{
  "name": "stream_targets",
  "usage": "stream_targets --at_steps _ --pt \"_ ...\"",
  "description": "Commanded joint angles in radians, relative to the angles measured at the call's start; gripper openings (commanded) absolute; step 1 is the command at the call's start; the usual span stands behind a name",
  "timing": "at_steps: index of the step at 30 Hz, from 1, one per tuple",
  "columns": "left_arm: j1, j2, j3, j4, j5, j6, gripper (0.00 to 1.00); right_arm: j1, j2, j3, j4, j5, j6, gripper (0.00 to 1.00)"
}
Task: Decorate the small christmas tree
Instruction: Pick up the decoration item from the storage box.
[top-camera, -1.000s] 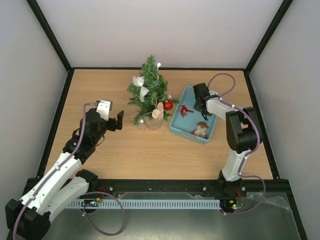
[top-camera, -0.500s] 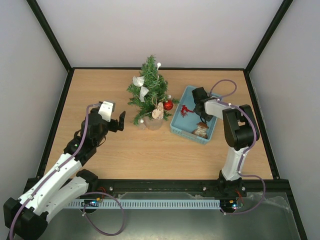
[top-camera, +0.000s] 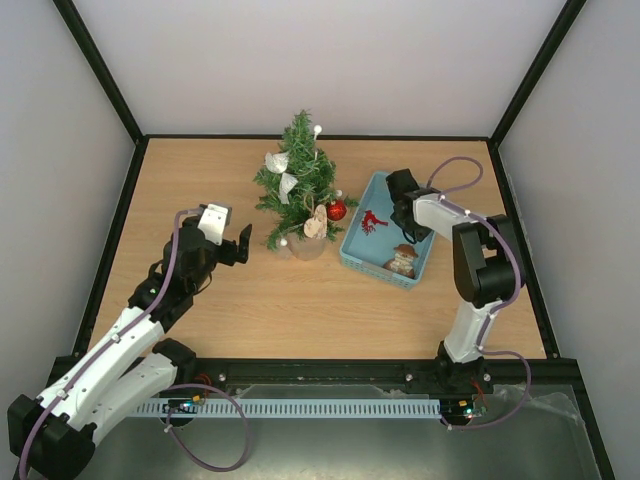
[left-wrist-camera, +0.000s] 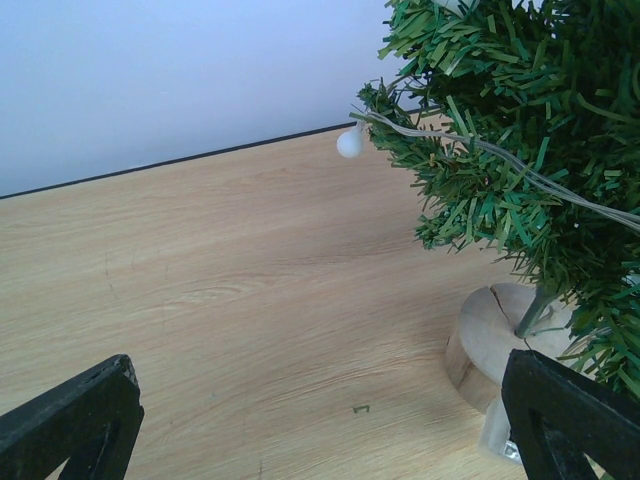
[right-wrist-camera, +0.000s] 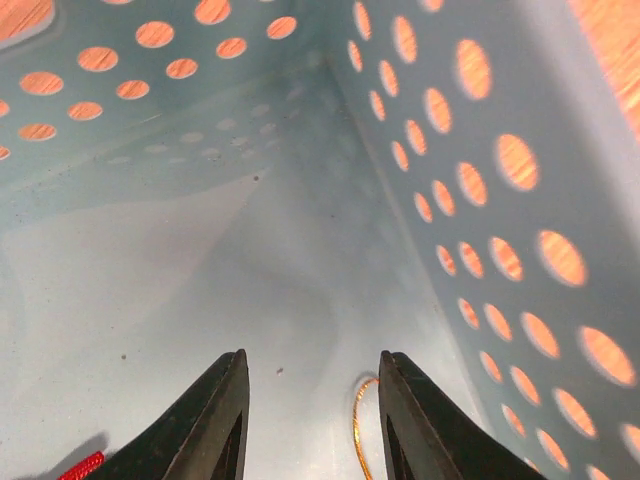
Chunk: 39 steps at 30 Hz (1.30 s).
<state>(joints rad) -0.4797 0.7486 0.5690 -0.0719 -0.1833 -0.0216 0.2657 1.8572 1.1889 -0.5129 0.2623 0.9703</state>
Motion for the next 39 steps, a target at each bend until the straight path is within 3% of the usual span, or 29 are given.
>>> stream_targets --at_steps 1,14,23,31,39 --pt "-0.005 -0.009 -0.011 0.029 0.011 0.015 0.99 -0.004 -0.043 0.007 -0.103 0.005 0.095 0.35" --pt "-0.007 -0.029 -0.018 0.027 0.008 0.025 0.99 -0.001 0.014 -0.065 0.002 -0.074 0.098 0.34" --pt "-0.007 -0.054 -0.027 0.025 0.002 0.047 0.99 0.0 0.061 -0.08 0.14 -0.185 0.001 0.02" --pt "-0.007 -0.06 -0.028 0.032 0.008 0.057 1.0 -0.001 -0.068 -0.17 0.413 -0.314 -0.215 0.02" --pt "-0.006 -0.063 -0.031 0.03 -0.01 0.062 0.99 -0.001 -0.188 -0.265 0.515 -0.299 -0.29 0.02"
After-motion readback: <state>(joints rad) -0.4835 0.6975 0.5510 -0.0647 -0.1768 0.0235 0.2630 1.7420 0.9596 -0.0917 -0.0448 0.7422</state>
